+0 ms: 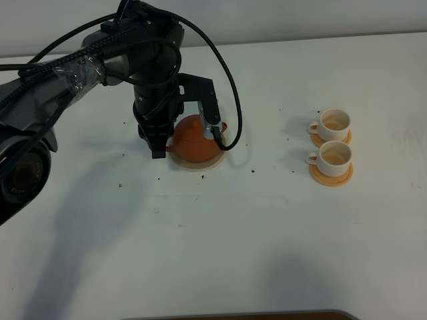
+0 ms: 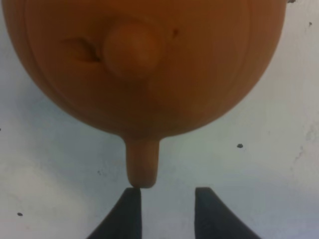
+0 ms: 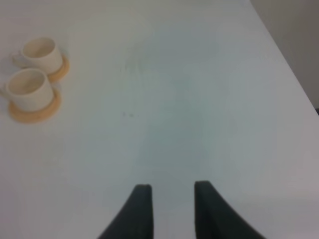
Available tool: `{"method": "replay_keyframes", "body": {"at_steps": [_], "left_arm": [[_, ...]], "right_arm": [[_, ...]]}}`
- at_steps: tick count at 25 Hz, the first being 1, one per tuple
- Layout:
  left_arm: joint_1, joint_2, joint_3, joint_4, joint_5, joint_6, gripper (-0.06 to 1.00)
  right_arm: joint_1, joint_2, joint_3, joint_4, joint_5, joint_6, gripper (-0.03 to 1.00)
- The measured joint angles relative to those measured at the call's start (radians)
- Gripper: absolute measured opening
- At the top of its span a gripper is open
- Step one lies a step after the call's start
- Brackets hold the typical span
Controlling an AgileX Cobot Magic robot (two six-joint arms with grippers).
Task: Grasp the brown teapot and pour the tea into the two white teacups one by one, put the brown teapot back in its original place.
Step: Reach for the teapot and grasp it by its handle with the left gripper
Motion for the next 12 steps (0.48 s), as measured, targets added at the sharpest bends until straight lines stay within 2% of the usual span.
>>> {"method": "replay_keyframes", "body": {"at_steps": [12], "left_arm": [[-0.002,0.000,-0.050,-0.005,0.001,-0.006,0.30]], "right_arm": [[0.000,0.000,0.000,0.000,0.000,0.000,0.24]]}}
